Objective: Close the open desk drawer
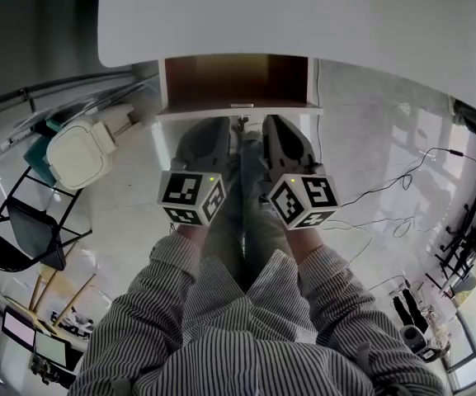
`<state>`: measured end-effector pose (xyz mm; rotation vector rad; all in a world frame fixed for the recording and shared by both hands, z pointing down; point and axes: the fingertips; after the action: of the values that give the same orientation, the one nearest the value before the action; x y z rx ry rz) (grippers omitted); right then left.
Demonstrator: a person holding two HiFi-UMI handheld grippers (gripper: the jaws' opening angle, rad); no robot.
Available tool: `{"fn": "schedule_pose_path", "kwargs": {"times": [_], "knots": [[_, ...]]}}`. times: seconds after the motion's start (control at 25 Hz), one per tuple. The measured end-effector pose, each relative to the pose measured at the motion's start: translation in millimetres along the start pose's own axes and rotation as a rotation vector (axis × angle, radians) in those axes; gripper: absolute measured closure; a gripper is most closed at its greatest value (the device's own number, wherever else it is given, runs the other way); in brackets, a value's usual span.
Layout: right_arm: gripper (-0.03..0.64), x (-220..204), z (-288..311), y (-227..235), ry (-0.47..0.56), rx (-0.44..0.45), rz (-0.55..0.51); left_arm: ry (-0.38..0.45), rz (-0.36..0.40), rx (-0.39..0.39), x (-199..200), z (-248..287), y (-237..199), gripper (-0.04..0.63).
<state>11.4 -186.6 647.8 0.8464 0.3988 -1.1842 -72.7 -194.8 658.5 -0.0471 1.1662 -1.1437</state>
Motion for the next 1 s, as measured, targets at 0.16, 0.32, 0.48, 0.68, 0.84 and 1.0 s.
{"fn": "schedule_pose_path", "kwargs": {"times": [0.16, 0.32, 0.48, 0.68, 0.84, 1.0], "knots": [[0.6, -0.2, 0.5, -2.2, -0.012, 0.017, 0.001, -0.003, -0.007, 0.019, 0.8, -1.4, -1.7, 0.584], [0.6, 3.3, 0.9, -0.7, -0.044, 0.029, -0.006, 0.006, -0.082, 0.059, 4.1, 1.1, -1.0, 0.584], [0.6, 8.5, 9.2, -4.8, -0.058, 0.041, 0.003, 0.011, -0.092, 0.096, 12.5, 4.8, -8.4, 0.584], [0.6, 23.9, 20.8, -3.3, -0.047, 0.045, 0.002, 0.009, -0.065, 0.101, 26.7, 16.6, -12.2, 0.584], [0.6, 33.5, 31.4, 0.7, -0.047, 0.046, 0.013, 0.003, -0.065, 0.111, 33.7, 27.1, -15.2, 0.584], [0.6, 39.3, 37.3, -1.5, -0.064, 0.049, 0.011, -0.001, -0.078, 0.12, 40.5, 30.4, -19.3, 0.584]]}}
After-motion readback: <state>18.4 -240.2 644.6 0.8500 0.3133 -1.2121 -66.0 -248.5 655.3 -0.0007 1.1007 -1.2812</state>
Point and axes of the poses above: the fingertips, and each gripper's own axes: z forward along the fingers, y to its right, x out of its top, and after that the axes turned 10 degrees about -x, right-handed
